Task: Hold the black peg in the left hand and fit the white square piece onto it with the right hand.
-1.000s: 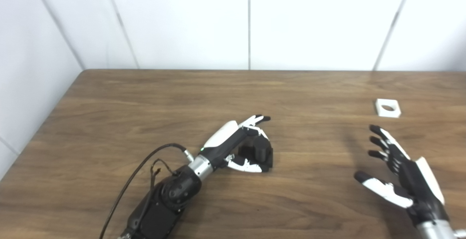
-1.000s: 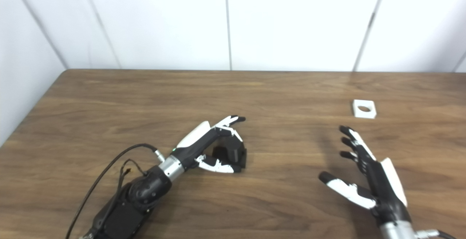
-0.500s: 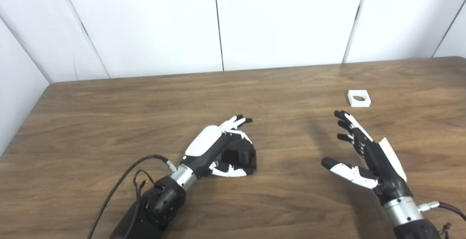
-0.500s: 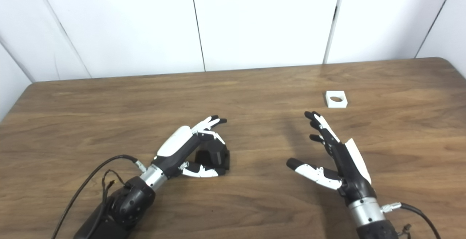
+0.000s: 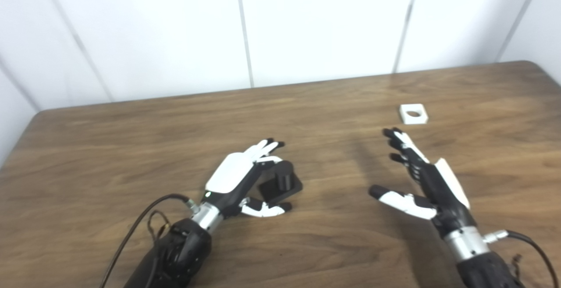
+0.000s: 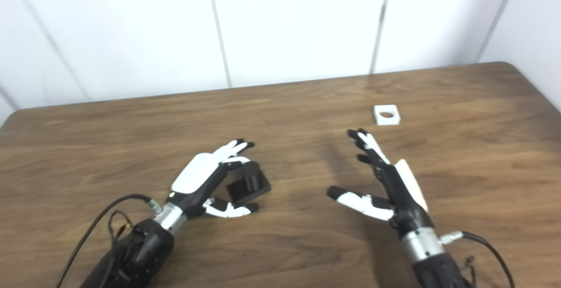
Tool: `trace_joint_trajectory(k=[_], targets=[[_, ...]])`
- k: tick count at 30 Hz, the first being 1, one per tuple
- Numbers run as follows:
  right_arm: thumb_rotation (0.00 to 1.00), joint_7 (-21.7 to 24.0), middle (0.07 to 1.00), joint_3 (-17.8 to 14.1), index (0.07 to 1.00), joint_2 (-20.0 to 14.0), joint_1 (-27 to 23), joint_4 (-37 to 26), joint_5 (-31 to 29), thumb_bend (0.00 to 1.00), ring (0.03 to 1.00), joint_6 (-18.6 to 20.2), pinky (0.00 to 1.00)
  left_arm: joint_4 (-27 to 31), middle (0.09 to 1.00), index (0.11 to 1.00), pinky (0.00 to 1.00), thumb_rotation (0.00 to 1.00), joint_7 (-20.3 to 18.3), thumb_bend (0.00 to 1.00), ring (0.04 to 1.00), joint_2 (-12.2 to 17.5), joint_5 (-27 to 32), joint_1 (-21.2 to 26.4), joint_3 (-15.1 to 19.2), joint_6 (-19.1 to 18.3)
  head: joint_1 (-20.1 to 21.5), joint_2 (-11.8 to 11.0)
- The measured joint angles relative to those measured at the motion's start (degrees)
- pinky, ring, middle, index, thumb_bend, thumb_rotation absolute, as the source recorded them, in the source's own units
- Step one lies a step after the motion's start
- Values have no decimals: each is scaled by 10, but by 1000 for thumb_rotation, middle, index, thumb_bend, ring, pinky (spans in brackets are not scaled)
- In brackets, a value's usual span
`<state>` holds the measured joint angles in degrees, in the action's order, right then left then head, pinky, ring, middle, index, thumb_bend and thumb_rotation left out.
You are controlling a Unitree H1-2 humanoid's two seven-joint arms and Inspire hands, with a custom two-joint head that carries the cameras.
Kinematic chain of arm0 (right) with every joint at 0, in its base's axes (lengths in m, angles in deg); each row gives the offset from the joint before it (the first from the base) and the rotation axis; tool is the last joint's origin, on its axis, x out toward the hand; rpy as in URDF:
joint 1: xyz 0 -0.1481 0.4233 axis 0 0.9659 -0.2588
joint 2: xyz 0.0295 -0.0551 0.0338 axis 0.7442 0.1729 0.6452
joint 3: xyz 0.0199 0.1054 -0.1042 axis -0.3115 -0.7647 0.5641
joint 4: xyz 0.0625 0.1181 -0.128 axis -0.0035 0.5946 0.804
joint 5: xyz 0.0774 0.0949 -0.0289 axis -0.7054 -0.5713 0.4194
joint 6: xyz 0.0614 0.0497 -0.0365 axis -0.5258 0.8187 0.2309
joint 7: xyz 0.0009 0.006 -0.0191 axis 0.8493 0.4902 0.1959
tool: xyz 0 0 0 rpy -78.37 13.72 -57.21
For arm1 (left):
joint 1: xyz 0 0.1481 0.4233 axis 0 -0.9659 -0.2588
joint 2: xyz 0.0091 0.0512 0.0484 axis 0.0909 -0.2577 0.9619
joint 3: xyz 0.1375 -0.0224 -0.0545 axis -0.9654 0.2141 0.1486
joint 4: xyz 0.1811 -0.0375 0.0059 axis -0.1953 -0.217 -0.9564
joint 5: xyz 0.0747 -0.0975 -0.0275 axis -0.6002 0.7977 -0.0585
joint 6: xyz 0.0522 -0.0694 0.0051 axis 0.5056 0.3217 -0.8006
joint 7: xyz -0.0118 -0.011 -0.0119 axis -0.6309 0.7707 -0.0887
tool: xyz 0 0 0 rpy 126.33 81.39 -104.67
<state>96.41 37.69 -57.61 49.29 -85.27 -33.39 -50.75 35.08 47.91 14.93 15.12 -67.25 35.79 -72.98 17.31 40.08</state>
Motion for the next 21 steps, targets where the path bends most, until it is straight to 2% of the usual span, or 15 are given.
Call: trace_joint_trajectory(k=[2, 5, 8, 13, 17, 21], targets=[[517, -2, 968, 6, 908, 6, -2, 0, 12, 734, 929, 0, 851, 1, 948, 624, 913, 279, 1, 958, 973, 3, 0, 0, 0, 1, 44, -8], [536, -8, 960, 19, 905, 11, -7, 0, 33, 758, 912, 0, 825, 1, 943, 629, 906, 251, 4, 951, 974, 11, 2, -1, 1, 6, 65, -13], [546, -23, 957, 20, 903, 13, -9, -2, 53, 768, 904, 5, 817, 1, 938, 627, 910, 248, 4, 944, 978, 16, 5, -1, 2, 8, 74, -16], [477, -40, 913, 20, 862, 13, -18, -3, 64, 743, 863, 14, 746, 0, 932, 623, 898, 261, 5, 944, 974, 21, 11, 0, 2, 10, 89, -18], [386, -49, 896, 8, 831, 13, -43, -6, 73, 704, 827, 15, 692, -2, 934, 623, 906, 264, 5, 945, 976, 22, 13, 1, 2, 10, 90, -21], [330, -56, 889, -25, 810, 6, -84, -7, 73, 689, 817, 20, 663, -10, 936, 618, 906, 267, 7, 944, 973, 21, 18, 4, 1, 16, 94, -26]])
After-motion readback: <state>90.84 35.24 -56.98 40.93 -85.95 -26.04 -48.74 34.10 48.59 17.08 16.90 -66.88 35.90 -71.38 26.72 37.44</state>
